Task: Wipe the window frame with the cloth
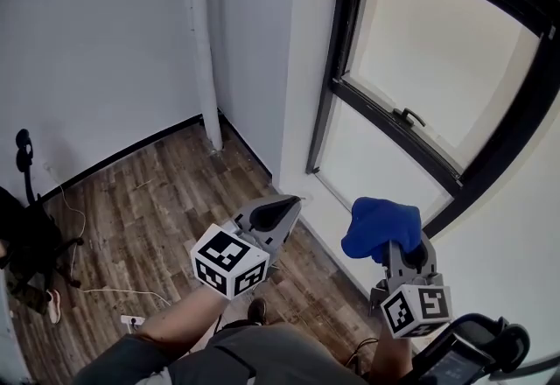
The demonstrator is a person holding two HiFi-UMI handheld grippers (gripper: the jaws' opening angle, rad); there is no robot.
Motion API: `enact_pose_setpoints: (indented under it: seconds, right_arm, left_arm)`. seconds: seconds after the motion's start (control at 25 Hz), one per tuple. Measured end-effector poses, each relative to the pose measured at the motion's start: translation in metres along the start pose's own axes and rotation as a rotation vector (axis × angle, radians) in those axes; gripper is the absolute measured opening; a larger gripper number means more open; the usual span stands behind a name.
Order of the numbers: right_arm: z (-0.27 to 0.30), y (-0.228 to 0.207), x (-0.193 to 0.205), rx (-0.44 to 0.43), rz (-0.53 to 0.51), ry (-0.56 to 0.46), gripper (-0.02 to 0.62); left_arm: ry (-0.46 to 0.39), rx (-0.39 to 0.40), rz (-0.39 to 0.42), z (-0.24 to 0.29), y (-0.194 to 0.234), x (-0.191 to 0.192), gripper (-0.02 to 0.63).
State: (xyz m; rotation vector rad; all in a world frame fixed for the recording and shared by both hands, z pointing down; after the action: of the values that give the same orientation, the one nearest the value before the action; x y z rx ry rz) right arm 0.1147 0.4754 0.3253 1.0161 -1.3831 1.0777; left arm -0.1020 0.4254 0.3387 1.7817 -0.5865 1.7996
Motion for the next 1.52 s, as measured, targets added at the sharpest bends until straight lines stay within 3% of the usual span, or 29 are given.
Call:
enact_pose_setpoints:
  seconds: [0.36,0.8,1.16,1.52]
  right_arm:
    - [0.101,0.022,-0.001,0.028,-0.011,0.014,0.117]
    - [0.194,0.019,-0.004,0.082,-0.023,0.033,0.117]
    - [0.271,-0.032,-0.003,0.066,-0.010,-0.010,0.117]
    - [0.357,-0.114,-0.014,0.021,-0.003,-0.039,0.117]
  left_arm:
    - [-0.037,0.013,-0.001,0.028,0.102,-0.013,0.008]
    - [-0.028,0.067,-0.017,0.083,0.189,-0.017,0.008]
    - [-0.028,0.046,0.014,0.159,0.232,-0.021,0.008]
    - [-0.024,0.025,0.020,0.277,0.267,-0.036,0.008]
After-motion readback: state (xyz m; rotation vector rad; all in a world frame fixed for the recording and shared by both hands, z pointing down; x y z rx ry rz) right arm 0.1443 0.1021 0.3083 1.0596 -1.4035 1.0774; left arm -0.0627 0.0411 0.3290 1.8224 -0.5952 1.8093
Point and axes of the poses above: the fingertips, and each gripper's own axes: z forward along the fingers, y to its left, x out of its underside, the point moved 4 cm from there along -z, backward along the fingers, and after that the axes turned 2 degrees about x, right-handed, at the moved point
